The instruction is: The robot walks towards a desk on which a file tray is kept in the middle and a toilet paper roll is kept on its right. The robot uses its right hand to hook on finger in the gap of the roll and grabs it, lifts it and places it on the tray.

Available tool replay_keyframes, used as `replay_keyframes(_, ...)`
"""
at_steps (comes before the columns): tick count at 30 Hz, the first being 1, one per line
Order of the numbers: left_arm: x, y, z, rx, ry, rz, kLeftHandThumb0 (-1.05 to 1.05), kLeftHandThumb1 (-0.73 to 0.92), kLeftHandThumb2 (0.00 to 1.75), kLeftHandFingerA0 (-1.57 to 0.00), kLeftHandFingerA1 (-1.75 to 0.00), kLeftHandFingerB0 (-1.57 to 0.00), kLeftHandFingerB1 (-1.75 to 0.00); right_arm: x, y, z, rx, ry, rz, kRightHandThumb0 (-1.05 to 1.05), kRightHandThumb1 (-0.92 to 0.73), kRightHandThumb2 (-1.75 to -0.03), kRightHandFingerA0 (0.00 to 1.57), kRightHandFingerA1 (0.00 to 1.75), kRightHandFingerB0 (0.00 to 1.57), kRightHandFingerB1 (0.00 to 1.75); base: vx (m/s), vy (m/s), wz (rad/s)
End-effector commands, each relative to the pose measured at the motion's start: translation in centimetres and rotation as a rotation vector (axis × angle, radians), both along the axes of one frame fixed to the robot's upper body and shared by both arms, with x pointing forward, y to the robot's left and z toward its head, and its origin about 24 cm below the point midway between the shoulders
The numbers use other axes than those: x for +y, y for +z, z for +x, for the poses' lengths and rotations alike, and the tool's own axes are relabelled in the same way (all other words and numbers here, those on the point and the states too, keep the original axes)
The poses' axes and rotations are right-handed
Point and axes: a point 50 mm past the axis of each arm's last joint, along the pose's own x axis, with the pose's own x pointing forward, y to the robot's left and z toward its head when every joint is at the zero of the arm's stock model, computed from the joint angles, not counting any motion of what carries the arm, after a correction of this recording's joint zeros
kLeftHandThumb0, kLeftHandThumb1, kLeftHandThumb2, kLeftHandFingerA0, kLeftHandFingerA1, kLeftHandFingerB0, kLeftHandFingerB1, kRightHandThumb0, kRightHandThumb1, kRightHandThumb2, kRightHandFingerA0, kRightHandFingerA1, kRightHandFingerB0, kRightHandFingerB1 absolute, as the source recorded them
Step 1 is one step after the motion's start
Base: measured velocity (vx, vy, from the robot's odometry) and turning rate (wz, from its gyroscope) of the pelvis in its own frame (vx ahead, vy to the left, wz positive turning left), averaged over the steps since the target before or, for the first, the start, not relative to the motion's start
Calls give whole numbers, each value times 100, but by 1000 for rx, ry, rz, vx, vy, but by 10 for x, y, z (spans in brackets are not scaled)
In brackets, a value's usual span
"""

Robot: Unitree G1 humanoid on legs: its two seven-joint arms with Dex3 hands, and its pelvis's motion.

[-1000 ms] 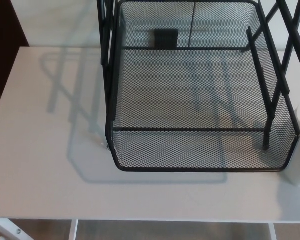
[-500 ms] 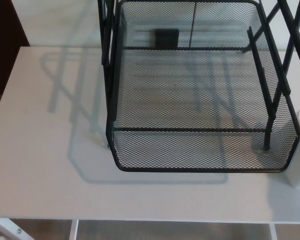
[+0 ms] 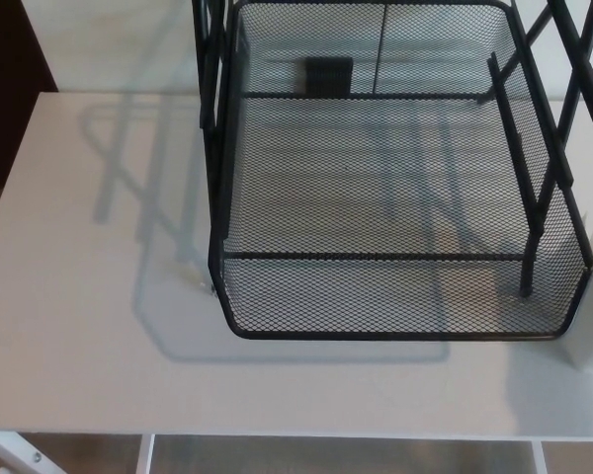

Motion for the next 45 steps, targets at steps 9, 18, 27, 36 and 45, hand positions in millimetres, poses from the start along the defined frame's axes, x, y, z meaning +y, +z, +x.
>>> replay_keyframes(9, 5, 6, 1, -11, -57, 49, -71, 70, 107, -44, -71, -22, -50, -2, -6, -7, 66, -4, -27, -42, -56, -59, 17, 41, 5, 20, 0, 0, 0)
replay_keyframes(18, 7, 9, 8, 4, -99, 81, -74, 91, 67, -41, -63, -33, -36, 3, -12, -9, 62, 1, 20, -46, -52, -67, 16, 44, 6, 20, 0, 0, 0)
replay_keyframes(27, 8, 11, 13, -15, -95, 74, -74, 91, 67, -39, -57, -32, -37, -2, -28, -10, 131, -22, -5, -41, -59, -57, 14, 35, 2, 24, 0, 0, 0)
replay_keyframes(36, 7, 10, 16, -19, -76, 69, -73, 90, 67, -44, -61, -33, -37, 11, -47, -3, 148, 16, -84, -49, -49, -75, 30, 51, 6, 27, 0, 0, 0)
replay_keyframes(45, 7, 11, 16, -19, -91, 79, -72, 91, 67, -40, -54, -35, -38, 25, -69, 7, -285, 94, -472, -42, -58, -57, 83, 122, 42, 35, 0, 0, 0)
